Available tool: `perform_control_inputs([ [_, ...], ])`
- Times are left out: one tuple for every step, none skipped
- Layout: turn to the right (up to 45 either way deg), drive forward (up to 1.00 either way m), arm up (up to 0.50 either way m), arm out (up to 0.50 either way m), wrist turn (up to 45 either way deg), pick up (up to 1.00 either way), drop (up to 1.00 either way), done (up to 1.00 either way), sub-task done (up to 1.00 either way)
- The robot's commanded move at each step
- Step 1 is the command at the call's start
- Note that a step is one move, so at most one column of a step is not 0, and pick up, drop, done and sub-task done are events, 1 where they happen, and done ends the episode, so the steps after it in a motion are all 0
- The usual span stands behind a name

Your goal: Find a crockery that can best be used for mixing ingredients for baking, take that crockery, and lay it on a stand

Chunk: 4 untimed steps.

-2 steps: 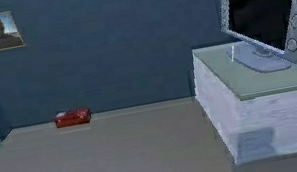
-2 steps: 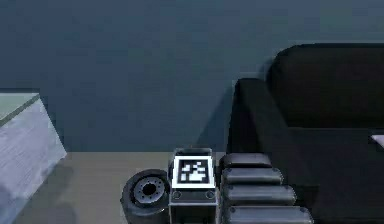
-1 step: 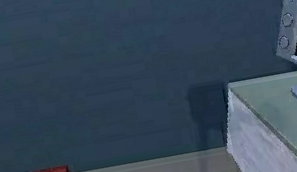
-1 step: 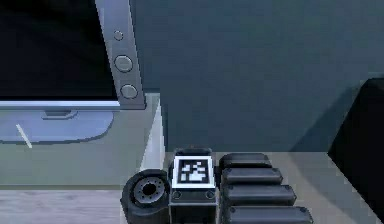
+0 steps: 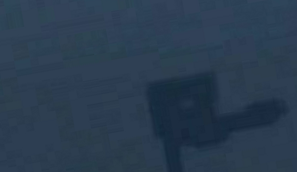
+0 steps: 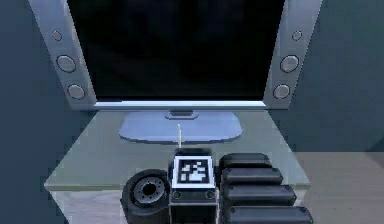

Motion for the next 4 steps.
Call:
perform_control_inputs([
  [45.0, 0.0, 0.0, 0.0, 0.0, 0.0, 0.0, 0.0, 0.0],
  [42.0, 0.0, 0.0, 0.0, 0.0, 0.0, 0.0, 0.0, 0.0],
  [-45.0, 0.0, 0.0, 0.0, 0.0, 0.0, 0.0, 0.0, 0.0],
  [-39.0, 0.0, 0.0, 0.0, 0.0, 0.0, 0.0, 0.0, 0.0],
])
